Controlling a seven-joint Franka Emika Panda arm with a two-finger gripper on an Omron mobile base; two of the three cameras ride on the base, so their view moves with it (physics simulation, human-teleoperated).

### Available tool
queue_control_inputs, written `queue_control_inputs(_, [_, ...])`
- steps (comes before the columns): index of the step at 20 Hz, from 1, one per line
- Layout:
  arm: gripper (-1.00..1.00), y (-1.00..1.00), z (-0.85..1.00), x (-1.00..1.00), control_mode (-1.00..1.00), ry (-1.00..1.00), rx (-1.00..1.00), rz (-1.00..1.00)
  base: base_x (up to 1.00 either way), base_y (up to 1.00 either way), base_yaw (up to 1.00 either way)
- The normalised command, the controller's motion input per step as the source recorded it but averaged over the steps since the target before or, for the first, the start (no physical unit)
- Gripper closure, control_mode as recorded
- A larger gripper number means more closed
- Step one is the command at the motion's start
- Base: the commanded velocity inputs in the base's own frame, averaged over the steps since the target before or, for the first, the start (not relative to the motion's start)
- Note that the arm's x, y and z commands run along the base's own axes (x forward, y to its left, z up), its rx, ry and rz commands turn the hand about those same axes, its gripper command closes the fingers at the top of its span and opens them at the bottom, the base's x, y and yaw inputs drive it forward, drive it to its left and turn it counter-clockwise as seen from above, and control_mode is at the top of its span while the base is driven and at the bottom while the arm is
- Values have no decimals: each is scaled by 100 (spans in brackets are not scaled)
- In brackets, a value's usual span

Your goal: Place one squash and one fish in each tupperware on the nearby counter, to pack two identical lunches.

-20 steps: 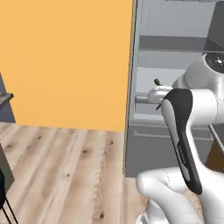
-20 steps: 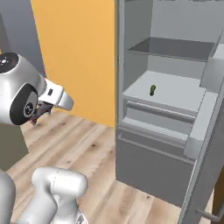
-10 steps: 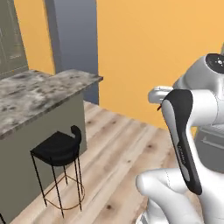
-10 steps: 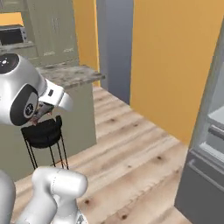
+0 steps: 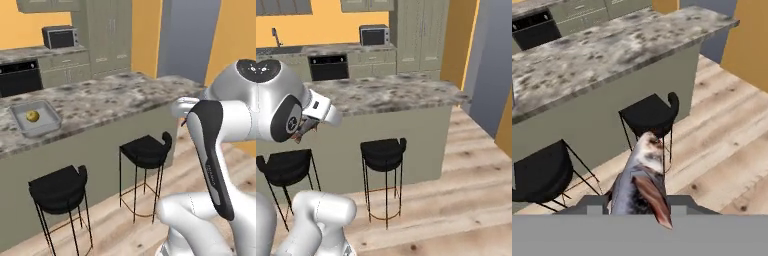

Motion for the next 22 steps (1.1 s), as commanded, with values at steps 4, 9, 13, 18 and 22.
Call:
queue_control_inputs(4, [100,0,0,0,100,0,0,0,10,100,53])
queue_control_inputs(9, [100,0,0,0,100,0,0,0,56,94,44])
queue_control_inputs(13, [100,0,0,0,100,0,0,0,86,38,22])
queue_control_inputs(18, [100,0,0,0,100,0,0,0,100,1,1])
queue_control_inputs(22, [100,-4,0,47,-100,8,0,0,50,0,0])
